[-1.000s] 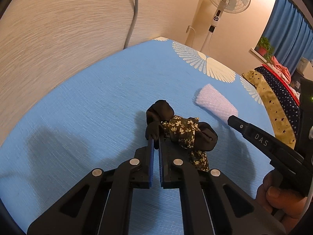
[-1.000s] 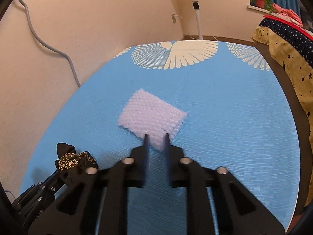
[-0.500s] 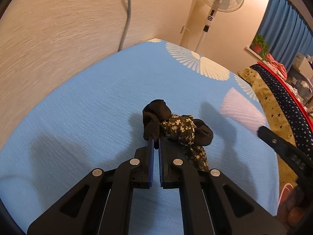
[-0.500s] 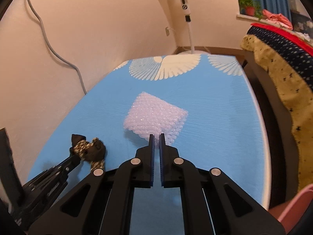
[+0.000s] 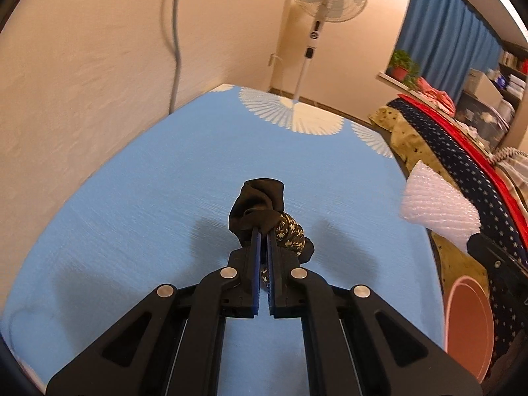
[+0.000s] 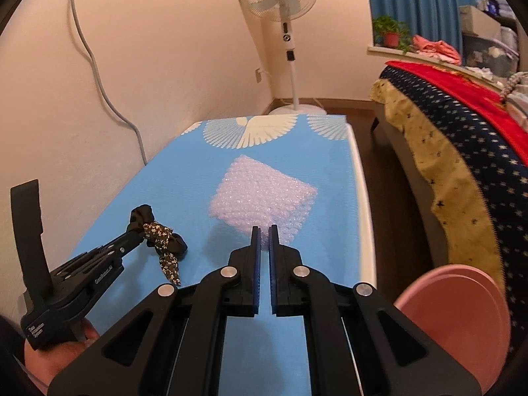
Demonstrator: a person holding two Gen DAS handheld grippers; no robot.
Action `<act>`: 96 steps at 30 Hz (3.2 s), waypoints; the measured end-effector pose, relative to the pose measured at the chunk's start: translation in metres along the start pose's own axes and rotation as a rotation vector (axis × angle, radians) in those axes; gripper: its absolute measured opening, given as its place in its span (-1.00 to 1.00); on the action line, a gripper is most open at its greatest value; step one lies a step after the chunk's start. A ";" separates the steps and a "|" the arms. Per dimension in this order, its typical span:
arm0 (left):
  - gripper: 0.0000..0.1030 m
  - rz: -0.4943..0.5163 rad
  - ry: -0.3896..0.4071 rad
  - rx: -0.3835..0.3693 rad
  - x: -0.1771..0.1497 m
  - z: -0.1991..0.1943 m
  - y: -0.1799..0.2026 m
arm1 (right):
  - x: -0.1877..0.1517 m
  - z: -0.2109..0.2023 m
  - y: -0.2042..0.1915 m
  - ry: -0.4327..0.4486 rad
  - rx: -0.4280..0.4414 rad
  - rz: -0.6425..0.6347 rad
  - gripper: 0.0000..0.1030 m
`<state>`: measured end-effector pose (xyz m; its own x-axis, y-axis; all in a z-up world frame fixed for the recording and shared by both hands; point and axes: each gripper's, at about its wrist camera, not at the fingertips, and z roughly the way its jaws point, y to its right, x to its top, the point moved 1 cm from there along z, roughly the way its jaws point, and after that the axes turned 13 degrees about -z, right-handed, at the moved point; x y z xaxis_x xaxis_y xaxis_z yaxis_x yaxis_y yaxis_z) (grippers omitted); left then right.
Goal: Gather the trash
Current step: 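Lift the scrunchie and bubble wrap and carry them over the pink bin, then open both tools above the pink bin to drop the scrunchie and bubble wrap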
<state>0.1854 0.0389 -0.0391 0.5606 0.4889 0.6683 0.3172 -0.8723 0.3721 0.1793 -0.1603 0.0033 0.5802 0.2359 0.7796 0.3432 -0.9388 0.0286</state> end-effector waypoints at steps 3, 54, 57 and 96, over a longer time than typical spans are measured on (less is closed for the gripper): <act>-0.94 0.036 0.006 -0.020 -0.005 -0.013 0.010 | -0.004 -0.024 0.007 0.020 -0.032 0.013 -0.91; -0.94 0.291 -0.007 -0.304 -0.074 -0.094 0.104 | -0.068 -0.150 0.064 0.080 -0.387 0.095 -0.90; -0.94 0.295 -0.012 -0.317 -0.076 -0.091 0.113 | -0.071 -0.151 0.069 0.073 -0.405 0.103 -0.90; -0.94 0.422 -0.141 -0.488 -0.132 -0.056 0.198 | -0.098 -0.147 0.120 -0.026 -0.627 0.249 -0.90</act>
<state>0.1313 -0.1987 -0.0171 0.6662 0.0717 0.7424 -0.3162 -0.8743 0.3683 0.0548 -0.3331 0.0223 0.6066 -0.0080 0.7949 -0.2920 -0.9323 0.2135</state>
